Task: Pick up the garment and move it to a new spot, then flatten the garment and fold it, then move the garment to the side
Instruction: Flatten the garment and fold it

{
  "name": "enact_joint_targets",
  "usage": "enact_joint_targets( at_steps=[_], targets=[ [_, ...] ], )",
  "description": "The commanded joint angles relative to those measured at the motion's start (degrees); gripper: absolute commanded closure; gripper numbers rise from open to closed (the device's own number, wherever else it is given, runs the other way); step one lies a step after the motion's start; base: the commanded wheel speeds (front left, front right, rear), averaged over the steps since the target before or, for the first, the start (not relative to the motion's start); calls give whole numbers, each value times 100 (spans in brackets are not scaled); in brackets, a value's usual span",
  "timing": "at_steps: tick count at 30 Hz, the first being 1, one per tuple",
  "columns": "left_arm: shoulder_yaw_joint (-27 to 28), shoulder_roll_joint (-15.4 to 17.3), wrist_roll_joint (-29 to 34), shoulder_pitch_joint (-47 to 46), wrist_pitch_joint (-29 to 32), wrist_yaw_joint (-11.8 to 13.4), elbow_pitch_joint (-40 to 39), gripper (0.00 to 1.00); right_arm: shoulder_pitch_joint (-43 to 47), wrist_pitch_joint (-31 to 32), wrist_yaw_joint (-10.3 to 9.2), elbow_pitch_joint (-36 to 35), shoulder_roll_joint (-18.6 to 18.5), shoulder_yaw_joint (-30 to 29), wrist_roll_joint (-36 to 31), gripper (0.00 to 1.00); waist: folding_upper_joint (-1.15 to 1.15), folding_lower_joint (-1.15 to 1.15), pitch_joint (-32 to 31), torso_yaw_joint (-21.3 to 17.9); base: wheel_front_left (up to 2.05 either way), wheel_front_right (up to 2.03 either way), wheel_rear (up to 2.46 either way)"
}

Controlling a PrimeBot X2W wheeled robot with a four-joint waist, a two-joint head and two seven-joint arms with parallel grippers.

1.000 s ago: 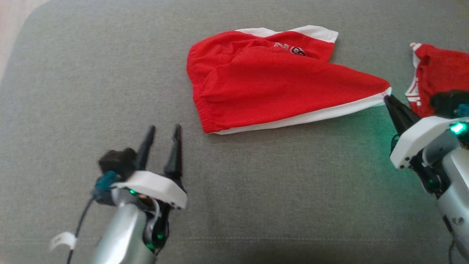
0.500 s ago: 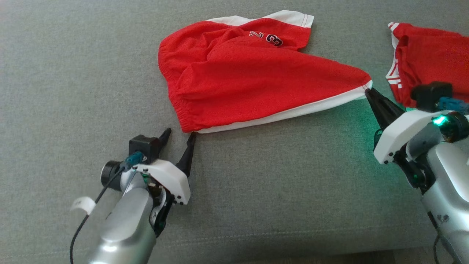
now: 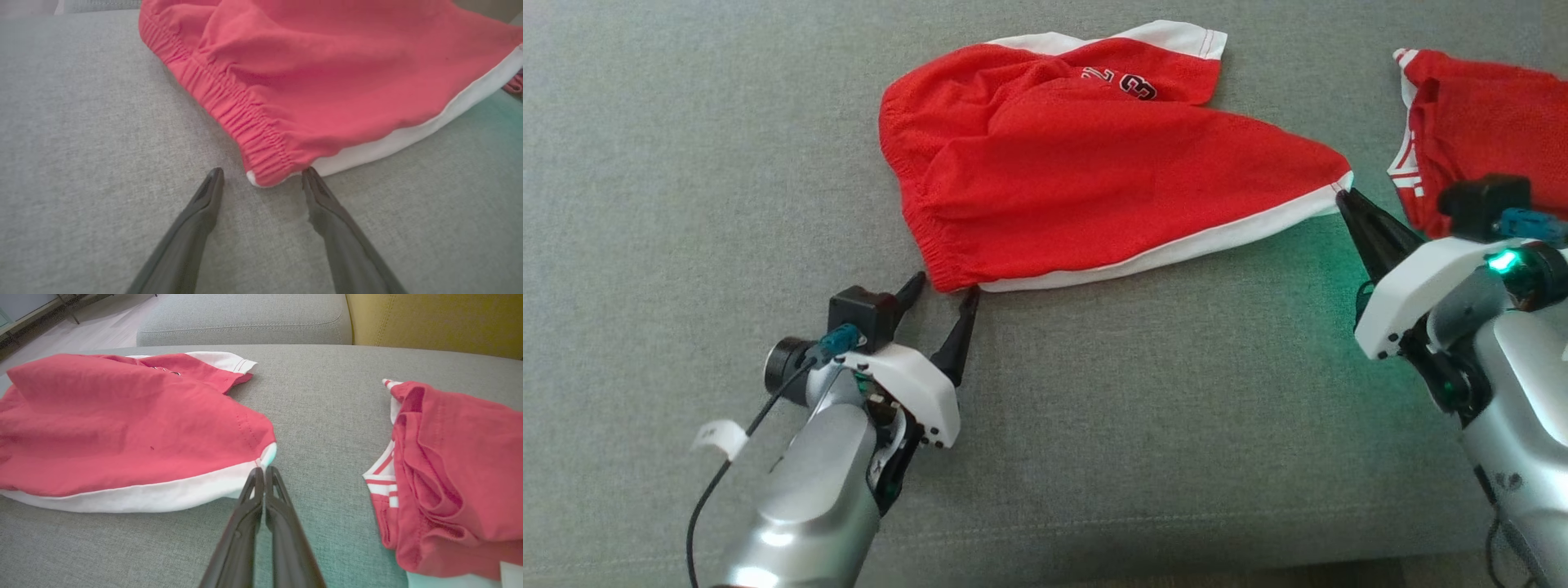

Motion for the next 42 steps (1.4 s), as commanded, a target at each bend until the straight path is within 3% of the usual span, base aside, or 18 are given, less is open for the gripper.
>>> enact_joint_targets(
  at_steps=[1,2,3,4,10,16,24,29,35,42],
  targets=[
    [107,66,-13,-205,-67,-15,-193,0,-102,9,37,-189,-38,14,-48,100,0,0,0,6,0,0,0],
    [89,62,-25,-198,-67,-25,-216,13,-99,13,37,-192,-35,16,-51,100,0,0,-2,9,0,0,0],
    [73,59,-41,-192,-67,-35,-246,61,-96,17,37,-194,-34,19,-54,100,0,0,-6,13,0,0,0],
    [59,54,-72,-177,-68,-50,-337,100,-89,19,37,-192,-37,22,-55,100,0,0,-16,22,0,0,0],
    [58,48,-129,-83,-68,-73,-497,100,-69,-3,37,-209,-62,16,-61,100,0,0,-87,82,0,0,0],
    [227,66,-328,86,-68,-86,-1147,100,-43,-402,37,-418,-92,-96,-114,100,0,0,-240,222,0,0,0],
    [130,398,-303,70,-65,-90,-1904,100,-169,-1127,37,-580,-2,-310,-536,100,0,0,-739,356,0,0,0],
    [167,670,-429,19,238,-90,-2509,100,-225,-1401,37,-684,52,-574,-1008,100,0,0,-1121,381,0,0,0],
    [291,942,-596,244,805,50,-3565,100,-177,-1255,37,-1319,114,-974,-1412,100,0,0,-1533,289,0,0,0],
    [262,1229,-664,627,1556,242,-4959,100,306,-422,37,-2531,65,-1337,-1867,100,0,0,-1706,216,0,0,0]
  ],
)
